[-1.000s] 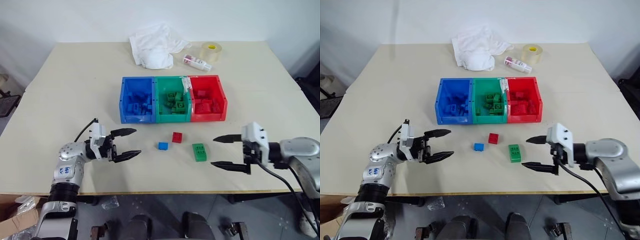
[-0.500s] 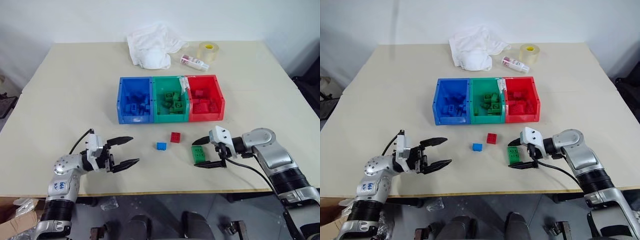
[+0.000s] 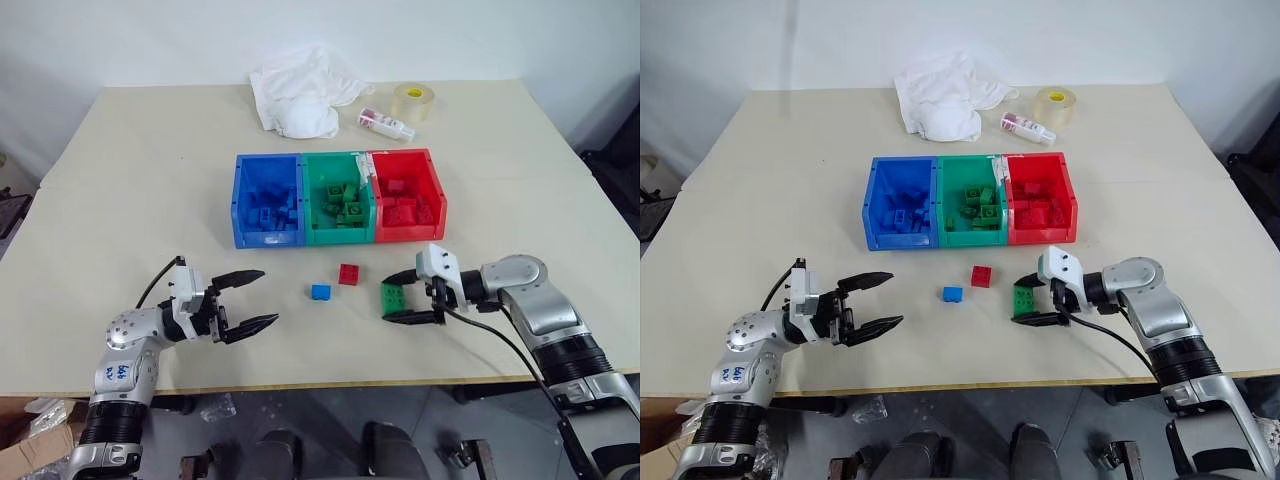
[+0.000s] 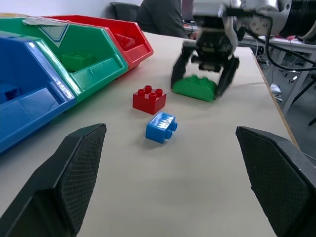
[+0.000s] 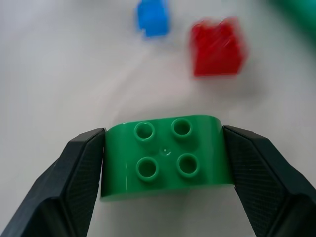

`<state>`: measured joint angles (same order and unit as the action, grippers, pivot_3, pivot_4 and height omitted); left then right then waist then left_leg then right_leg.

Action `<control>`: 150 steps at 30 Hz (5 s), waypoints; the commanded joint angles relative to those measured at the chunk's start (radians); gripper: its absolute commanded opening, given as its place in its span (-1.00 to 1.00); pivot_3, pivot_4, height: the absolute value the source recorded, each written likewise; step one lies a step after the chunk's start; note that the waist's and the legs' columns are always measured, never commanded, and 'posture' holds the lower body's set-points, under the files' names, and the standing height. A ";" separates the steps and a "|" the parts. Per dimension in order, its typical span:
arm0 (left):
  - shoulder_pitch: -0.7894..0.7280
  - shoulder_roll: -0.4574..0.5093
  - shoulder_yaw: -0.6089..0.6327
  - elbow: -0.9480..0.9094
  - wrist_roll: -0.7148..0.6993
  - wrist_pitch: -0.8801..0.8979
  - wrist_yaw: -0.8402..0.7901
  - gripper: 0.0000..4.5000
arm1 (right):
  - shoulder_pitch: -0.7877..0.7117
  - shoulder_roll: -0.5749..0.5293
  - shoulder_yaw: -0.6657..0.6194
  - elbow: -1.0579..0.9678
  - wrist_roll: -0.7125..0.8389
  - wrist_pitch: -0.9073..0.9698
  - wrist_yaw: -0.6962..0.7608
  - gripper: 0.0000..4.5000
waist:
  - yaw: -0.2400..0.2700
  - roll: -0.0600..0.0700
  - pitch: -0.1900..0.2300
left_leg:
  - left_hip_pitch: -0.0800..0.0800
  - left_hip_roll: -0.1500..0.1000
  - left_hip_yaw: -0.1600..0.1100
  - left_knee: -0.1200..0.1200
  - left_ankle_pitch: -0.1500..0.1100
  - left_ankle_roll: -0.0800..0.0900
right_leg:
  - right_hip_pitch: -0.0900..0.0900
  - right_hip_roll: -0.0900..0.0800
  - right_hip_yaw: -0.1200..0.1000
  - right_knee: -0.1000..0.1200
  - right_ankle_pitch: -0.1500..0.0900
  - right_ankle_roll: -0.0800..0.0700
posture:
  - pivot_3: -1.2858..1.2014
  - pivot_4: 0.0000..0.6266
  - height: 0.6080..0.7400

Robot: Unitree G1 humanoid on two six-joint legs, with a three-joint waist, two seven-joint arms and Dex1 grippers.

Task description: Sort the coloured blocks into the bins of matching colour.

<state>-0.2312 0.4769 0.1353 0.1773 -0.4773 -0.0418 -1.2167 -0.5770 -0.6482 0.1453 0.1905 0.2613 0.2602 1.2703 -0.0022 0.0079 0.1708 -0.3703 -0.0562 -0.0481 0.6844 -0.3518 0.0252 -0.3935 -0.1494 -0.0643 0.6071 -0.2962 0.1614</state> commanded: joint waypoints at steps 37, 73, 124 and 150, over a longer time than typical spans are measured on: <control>-0.121 -0.018 -0.028 0.131 0.002 -0.065 -0.068 1.00 | -0.065 0.032 -0.123 -0.084 0.104 -0.067 -0.002 0.99 | -0.021 0.000 0.000 | -0.001 -0.002 -0.003 -0.001 0.000 0.000 | -0.001 -0.001 -0.001 0.004 0.000 0.000 | 0.03 -0.52 1.00; -0.042 0.023 0.026 0.014 -0.017 -0.019 -0.021 1.00 | -0.139 0.207 0.081 0.244 -0.144 -0.145 -0.225 0.99 | -0.003 0.000 0.001 | 0.000 -0.001 -0.002 -0.001 0.000 0.000 | -0.001 0.000 -0.001 0.003 0.000 0.000 | 0.03 -0.52 1.00; 0.180 0.129 0.128 -0.108 -0.009 -0.038 0.049 1.00 | 0.076 -0.206 -0.195 -0.093 0.136 0.013 0.060 0.97 | -0.022 0.000 0.001 | -0.001 0.000 -0.002 -0.002 0.000 0.000 | -0.001 0.000 -0.001 0.001 0.000 0.000 | 0.03 -0.52 1.00; -0.194 -0.093 -0.322 0.081 0.346 -0.067 0.223 1.00 | 0.290 -0.163 -0.298 -0.384 0.201 0.154 -0.170 0.97 | 0.027 0.001 0.002 | -0.001 -0.002 0.003 0.000 0.000 0.000 | 0.000 0.000 0.000 -0.001 0.000 0.000 | 0.03 -0.52 1.00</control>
<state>-0.4089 0.3887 -0.1719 0.2437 -0.1474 -0.0842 -0.9884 -0.2940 -0.8125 -0.1139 -0.1426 0.4325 0.4059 1.1208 0.0246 0.0092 0.1729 -0.3709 -0.0580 -0.0457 0.6840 -0.3522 0.0255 -0.3935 -0.1491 -0.0649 0.6065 -0.2960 0.1613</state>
